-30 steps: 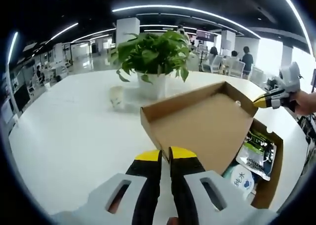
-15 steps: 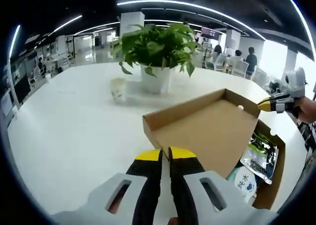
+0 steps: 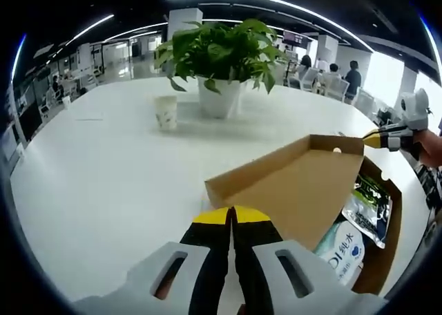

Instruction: Operate the shoe box by opening the lid, removing the specified soft item, and placing it in the target area until the item is outside and the box remains undamaged.

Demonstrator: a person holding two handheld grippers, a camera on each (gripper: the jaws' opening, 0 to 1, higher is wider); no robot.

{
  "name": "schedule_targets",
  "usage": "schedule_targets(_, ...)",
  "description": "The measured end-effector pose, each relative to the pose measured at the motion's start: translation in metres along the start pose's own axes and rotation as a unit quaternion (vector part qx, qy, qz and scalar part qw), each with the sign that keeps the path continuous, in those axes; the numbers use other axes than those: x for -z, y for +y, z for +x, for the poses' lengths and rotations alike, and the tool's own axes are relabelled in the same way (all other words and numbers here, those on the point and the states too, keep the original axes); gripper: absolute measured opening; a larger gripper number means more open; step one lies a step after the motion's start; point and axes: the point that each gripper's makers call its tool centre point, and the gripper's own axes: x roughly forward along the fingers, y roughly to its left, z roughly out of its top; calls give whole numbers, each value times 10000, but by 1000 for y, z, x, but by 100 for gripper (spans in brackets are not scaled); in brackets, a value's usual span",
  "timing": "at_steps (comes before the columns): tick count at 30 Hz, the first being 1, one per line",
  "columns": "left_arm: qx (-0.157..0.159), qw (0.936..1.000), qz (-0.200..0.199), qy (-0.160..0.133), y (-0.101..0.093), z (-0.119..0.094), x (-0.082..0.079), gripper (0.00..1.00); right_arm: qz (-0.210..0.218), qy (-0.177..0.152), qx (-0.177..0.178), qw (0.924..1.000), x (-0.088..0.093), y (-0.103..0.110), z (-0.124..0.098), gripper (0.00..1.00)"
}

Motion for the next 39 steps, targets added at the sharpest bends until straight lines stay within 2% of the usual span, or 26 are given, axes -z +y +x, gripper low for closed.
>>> schedule_targets(8,-24,10000,-36,-5,2,-5,2,0,8,6,8,10000,1,0,-1,3)
schedule_targets(12,-39,10000,-29,-79,3,-12,1,0,-10,-49,27,10000,2,-1,-9,3)
schedule_targets(23,-70,9991,20,-410,-6,-39,-7,0,317,-627,198,9973,1,-9,-48,9)
schedule_targets(27,15,9985,98,-543,-18,-45,-11,1,457,-924,312,9942,4,-8,-68,12)
schedule_targets(32,205,9976,260,-603,-42,-50,-10,5,514,-905,397,9938,26,-3,-79,20)
schedule_targets(39,406,9957,423,-710,-70,-57,-15,10,712,-949,425,9920,48,1,-95,25)
